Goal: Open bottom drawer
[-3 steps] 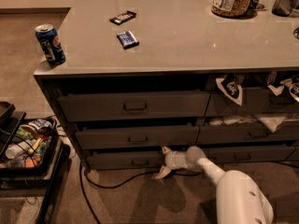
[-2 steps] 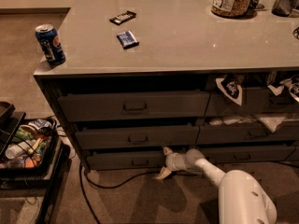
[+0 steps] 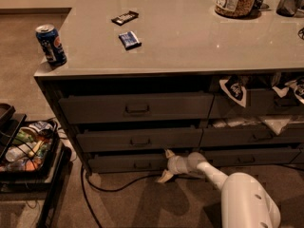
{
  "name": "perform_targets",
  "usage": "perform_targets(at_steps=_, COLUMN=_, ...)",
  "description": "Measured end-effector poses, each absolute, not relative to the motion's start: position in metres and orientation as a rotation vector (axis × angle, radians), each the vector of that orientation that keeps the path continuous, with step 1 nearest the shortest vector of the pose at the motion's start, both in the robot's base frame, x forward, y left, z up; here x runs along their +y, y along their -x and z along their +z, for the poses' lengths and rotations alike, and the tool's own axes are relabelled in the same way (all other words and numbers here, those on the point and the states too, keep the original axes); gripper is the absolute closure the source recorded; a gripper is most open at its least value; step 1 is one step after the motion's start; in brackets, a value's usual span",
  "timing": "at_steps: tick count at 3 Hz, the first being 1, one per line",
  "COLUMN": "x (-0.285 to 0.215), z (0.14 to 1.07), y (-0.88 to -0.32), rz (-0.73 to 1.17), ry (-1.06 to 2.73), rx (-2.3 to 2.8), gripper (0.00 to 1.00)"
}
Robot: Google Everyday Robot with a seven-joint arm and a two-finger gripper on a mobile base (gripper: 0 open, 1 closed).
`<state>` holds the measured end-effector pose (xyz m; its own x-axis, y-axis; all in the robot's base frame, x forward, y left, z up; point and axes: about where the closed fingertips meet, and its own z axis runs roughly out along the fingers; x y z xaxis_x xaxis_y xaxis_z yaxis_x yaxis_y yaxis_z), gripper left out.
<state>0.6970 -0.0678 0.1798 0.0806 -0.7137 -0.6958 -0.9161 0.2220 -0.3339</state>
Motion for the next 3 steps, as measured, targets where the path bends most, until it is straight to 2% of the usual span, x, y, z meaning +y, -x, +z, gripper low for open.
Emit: perform_targets(at_steps=3, x=-0.081, z=0.184, y=-0.716, rz=0.213, ry=1.684, rx=1.629, gripper=0.00)
